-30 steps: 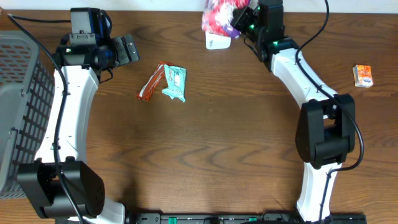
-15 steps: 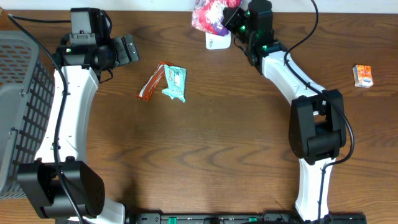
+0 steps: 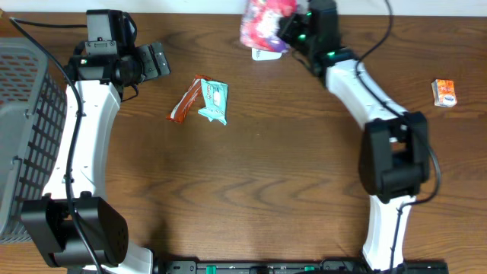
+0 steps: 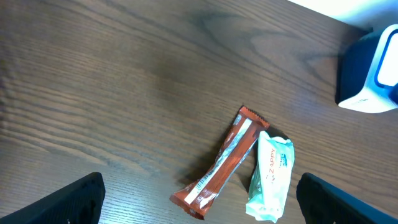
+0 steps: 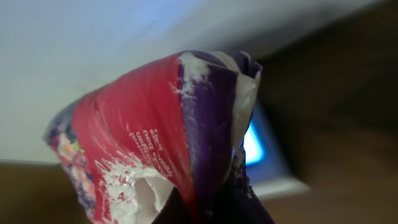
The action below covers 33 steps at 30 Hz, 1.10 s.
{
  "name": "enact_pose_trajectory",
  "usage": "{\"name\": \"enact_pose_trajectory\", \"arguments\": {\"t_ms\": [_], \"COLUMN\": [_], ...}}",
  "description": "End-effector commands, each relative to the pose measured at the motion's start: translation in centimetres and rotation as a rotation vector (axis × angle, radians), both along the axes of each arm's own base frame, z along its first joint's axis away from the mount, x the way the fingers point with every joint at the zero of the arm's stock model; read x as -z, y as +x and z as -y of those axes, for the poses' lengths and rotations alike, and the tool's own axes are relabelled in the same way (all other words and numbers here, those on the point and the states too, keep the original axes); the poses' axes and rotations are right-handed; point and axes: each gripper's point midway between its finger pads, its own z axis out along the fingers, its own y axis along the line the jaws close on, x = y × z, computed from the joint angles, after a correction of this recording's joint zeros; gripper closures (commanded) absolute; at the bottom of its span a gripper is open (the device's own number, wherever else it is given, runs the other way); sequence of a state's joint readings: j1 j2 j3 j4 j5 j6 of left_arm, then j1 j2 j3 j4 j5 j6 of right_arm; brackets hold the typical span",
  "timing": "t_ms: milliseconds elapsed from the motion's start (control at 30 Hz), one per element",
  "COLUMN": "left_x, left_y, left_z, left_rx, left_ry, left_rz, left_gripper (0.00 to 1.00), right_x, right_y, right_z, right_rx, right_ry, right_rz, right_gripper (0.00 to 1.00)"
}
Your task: Scan the item barcode
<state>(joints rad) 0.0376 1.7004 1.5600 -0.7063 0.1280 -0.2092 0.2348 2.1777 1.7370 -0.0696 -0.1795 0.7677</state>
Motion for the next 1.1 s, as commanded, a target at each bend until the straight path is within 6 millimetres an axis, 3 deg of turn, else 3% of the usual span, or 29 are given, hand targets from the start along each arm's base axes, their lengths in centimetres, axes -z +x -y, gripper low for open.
{"name": "enact_pose_trajectory", "arguments": {"t_ms": [0, 100, 200, 333, 433, 567, 733, 833, 933, 967, 1000, 1033, 1067], "left_x": [0.5, 0.5, 0.5, 0.5, 0.5, 0.5, 0.5, 0.5, 0.5, 0.5, 0.5, 0.5, 0.5], "left_y": [0.0, 0.0, 0.0, 0.0, 0.0, 0.0, 0.0, 0.0, 0.0, 0.0, 0.0, 0.0, 0.0], "left_z": [-0.2, -0.2, -0.2, -0.2, -0.2, -0.2, -0.2, -0.2, -0.2, -0.2, -0.2, -0.2, -0.2], "left_rx": [-0.002, -0.002, -0.002, -0.002, -0.002, -0.002, -0.002, -0.002, -0.002, -0.002, -0.002, -0.002, -0.002], "left_ry": [0.009, 0.009, 0.01, 0.009, 0.009, 0.009, 0.009, 0.009, 0.01, 0.009, 0.009, 0.009, 0.009], "left_rz": [-0.012, -0.012, -0.012, -0.012, -0.012, -0.012, -0.012, -0.012, -0.012, -0.012, -0.012, -0.012, -0.012], "left_gripper": [0.02, 0.02, 0.02, 0.02, 0.02, 0.02, 0.02, 0.02, 0.02, 0.02, 0.02, 0.02, 0.02], "right_x": [-8.6, -7.9, -6.1, -2.6, 0.2, 3.6, 7.6, 8.7, 9.0, 8.3, 7.8, 7.1, 6.0], "right_y": [0.0, -2.6, -5.2, -8.5, -10.1, -10.5, -9.8, -10.9, -11.6, -12.1, -12.4, -12.6, -12.9], "right_z": [11.5, 19.6, 25.7, 31.8, 35.1, 36.9, 36.2, 37.9, 39.3, 40.0, 40.4, 40.7, 41.0], "right_rx": [0.235, 0.38, 0.448, 0.524, 0.556, 0.499, 0.339, 0.395, 0.421, 0.424, 0.43, 0.437, 0.445], "right_ry": [-0.204, -0.328, -0.387, -0.401, -0.401, -0.425, -0.455, -0.487, -0.475, -0.482, -0.485, -0.484, -0.482], "right_rz": [0.112, -0.014, -0.142, -0.318, -0.417, -0.479, -0.506, -0.565, -0.579, -0.585, -0.59, -0.591, -0.59], "right_gripper": [0.99, 0.99, 0.99, 0.99, 0.99, 0.99, 0.99, 0.96, 0.79, 0.6, 0.49, 0.41, 0.41]}}
